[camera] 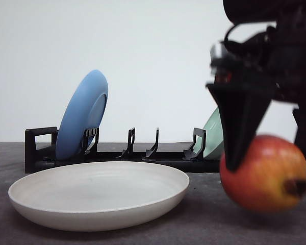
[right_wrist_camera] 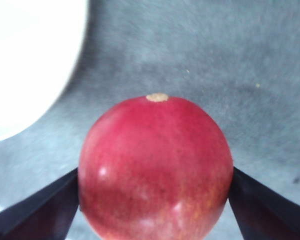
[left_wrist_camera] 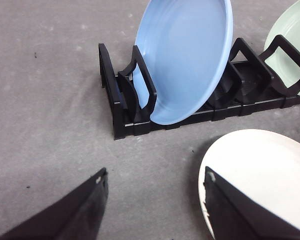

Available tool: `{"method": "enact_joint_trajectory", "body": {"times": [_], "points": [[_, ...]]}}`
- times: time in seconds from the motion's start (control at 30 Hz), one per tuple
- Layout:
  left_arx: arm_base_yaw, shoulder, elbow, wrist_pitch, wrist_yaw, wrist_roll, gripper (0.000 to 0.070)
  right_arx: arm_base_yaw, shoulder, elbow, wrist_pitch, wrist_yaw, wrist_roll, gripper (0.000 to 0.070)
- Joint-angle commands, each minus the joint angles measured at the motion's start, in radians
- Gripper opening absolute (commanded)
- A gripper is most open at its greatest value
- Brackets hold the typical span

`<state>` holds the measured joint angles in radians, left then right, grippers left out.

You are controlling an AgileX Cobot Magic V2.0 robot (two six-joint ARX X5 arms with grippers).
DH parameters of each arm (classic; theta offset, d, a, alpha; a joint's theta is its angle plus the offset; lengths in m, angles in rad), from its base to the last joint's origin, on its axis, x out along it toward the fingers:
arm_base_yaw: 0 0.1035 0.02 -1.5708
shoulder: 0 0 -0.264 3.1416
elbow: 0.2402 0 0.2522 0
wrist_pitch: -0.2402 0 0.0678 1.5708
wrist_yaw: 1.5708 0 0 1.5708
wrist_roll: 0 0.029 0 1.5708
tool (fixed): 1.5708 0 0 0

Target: Place pomegranate in white plate

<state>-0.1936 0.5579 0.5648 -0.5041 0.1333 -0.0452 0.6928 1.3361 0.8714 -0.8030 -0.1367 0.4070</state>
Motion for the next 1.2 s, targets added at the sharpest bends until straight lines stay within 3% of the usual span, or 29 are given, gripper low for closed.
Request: {"method": "enact_joint_trajectory", "body": {"times": [0.0,0.3,0.67,1.17], "points": [[0.0,0.005,0.006,0.011,-0.002,0.007,0.0355,0.014,0.01,0.059,-0.013,-0.002,-0.072,0.0503],[0.0,0.005,0.006,0.011,-0.002,0.007,0.0354,0.096,0.11,0.259,-0.031,-0.002,-0.129,0.0503],[-0.001,0.005,0.006,0.011,-0.002,0.006,0.0355,0.199,0.392,0.42,0.081,-0.001,-0.141,0.0503],[-0.004,0.005,0.006,0.011,-0.002,0.006,0.0355,0.216,0.486,0.453,0.129,0.004,-0.153,0.0505]]}}
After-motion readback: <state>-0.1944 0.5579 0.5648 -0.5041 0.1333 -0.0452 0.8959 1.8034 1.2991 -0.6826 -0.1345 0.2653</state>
